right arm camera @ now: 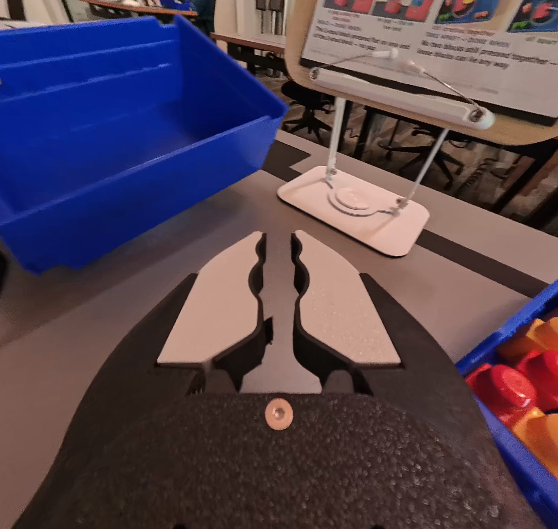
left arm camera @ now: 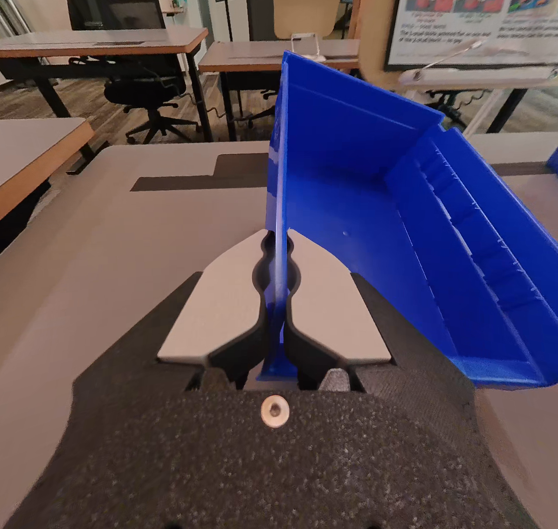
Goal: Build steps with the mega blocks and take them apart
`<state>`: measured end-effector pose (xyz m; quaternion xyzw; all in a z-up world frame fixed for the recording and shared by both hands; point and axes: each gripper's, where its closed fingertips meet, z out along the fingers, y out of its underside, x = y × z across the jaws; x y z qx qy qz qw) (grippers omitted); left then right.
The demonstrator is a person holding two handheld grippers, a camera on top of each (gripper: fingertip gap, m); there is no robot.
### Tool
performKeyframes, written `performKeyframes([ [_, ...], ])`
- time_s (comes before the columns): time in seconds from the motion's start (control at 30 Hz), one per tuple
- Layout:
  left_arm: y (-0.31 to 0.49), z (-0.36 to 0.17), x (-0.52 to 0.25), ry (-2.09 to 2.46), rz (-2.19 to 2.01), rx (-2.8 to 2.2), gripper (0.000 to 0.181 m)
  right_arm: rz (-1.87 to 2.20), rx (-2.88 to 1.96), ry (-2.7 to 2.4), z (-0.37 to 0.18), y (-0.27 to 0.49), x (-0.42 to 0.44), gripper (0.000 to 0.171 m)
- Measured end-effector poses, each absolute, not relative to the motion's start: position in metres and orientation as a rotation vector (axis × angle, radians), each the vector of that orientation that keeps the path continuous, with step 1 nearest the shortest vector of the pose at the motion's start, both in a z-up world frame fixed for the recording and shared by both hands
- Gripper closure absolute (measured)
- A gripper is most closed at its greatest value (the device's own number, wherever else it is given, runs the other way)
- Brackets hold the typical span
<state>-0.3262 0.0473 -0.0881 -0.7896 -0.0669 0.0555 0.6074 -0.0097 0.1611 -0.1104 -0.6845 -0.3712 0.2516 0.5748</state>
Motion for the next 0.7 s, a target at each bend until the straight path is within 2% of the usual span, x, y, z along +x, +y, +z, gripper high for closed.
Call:
performKeyframes([
  [0.17, 0.047, -0.073, -0.3, -0.145, 0.034, -1.764, 0.176, 0.683, -1.582, -0.877, -0.095, 0.095, -0.019, 0.113],
  [0.33, 0.045, -0.061, -0.273, -0.13, -0.018, -1.701, 0.176, 0.752, -1.56, -0.883, -0.101, 0.026, -0.044, 0.095],
  [0.57, 0.033, -0.039, -0.236, -0.144, -0.056, -1.564, 0.176, 0.691, -1.505, -0.782, -0.097, 0.013, -0.06, 0.095],
  [0.7, 0.028, -0.037, -0.21, -0.121, -0.132, -1.531, 0.176, 0.64, -1.479, -0.675, -0.082, 0.031, -0.043, 0.108],
])
